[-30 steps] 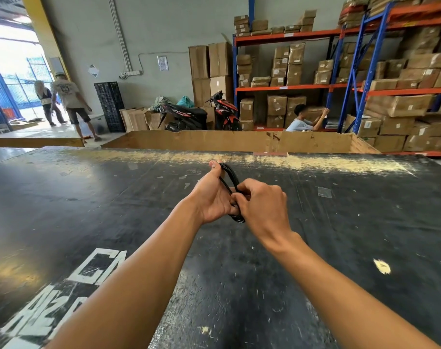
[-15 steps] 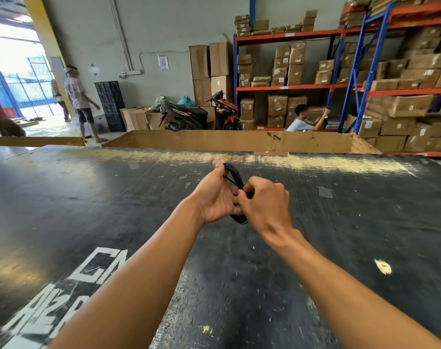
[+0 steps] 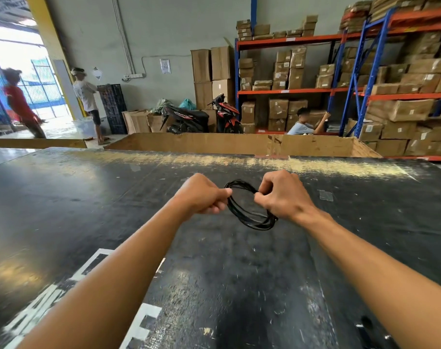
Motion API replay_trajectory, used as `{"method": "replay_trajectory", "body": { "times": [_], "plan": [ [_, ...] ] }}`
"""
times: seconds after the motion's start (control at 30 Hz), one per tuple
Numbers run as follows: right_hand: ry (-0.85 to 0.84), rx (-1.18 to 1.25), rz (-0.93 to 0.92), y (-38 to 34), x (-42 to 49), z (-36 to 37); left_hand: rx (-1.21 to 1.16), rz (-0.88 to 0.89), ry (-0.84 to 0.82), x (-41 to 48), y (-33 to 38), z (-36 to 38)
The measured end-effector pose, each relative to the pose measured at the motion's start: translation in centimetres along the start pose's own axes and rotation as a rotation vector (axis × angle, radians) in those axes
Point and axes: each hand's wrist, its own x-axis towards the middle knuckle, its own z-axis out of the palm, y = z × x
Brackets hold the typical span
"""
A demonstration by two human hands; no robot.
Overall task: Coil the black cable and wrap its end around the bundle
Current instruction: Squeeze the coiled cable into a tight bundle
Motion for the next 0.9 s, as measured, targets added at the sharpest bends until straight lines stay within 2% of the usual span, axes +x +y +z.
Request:
{"method": "replay_trajectory", "body": {
  "times": [0.03,0.07,0.1,0.17,0.23,0.27,0.33,0.4,0.47,0.57,0.67,0.8,0.9],
  "plan": [
    [-0.055,0.011,-0.006,0.1,0.1,-0.3,0.173,0.096,0.167,0.2,-0.2,-0.3],
    [-0.115,0.019,-0.018,0.2,0.2,-0.6,0.243,0.207,0.278,0.1,-0.2,-0.6],
    [-0.174,0.035,-0.035,0.3,0.3,-0.9,0.266,0.308,0.292,0.0,-0.1,-0.7],
    [-0.266,0.104,-0.061,0.1,0.5,-1.3,0.348,0.409,0.051,0.2,0.4,-0.7],
    [-0.322,0.192,-0.073,0.0,0.5,-1.8,0.489,0.412,-0.197,0.3,0.8,-0.3],
    [-0.339,0.229,-0.077,-0.1,0.5,-2.0,0.521,0.410,-0.261,0.4,0.9,-0.1],
    [-0.354,0.283,-0.088,0.1,0.4,-2.4,0.401,0.371,-0.326,0.3,0.7,0.6],
    [-0.357,0.312,-0.087,0.4,0.4,-2.6,0.203,0.235,-0.400,-0.1,0.9,1.1],
    [-0.356,0.326,-0.073,0.8,0.4,-2.7,0.109,0.144,-0.437,-0.3,1.2,1.3],
    [-0.302,0.351,-0.066,1.0,0.4,-2.4,0.147,0.176,-0.340,0.0,1.6,1.4],
    [-0.090,0.344,-0.089,1.1,0.1,-1.3,0.034,0.157,-0.225,0.2,1.6,1.5],
    [0.145,0.051,-0.250,1.0,-0.7,-0.1,-0.235,0.095,-0.166,0.4,1.6,1.6],
    [0.148,-0.167,-0.294,1.3,-1.1,0.5,-0.475,0.066,-0.176,0.1,2.0,1.6]
  ]
}}
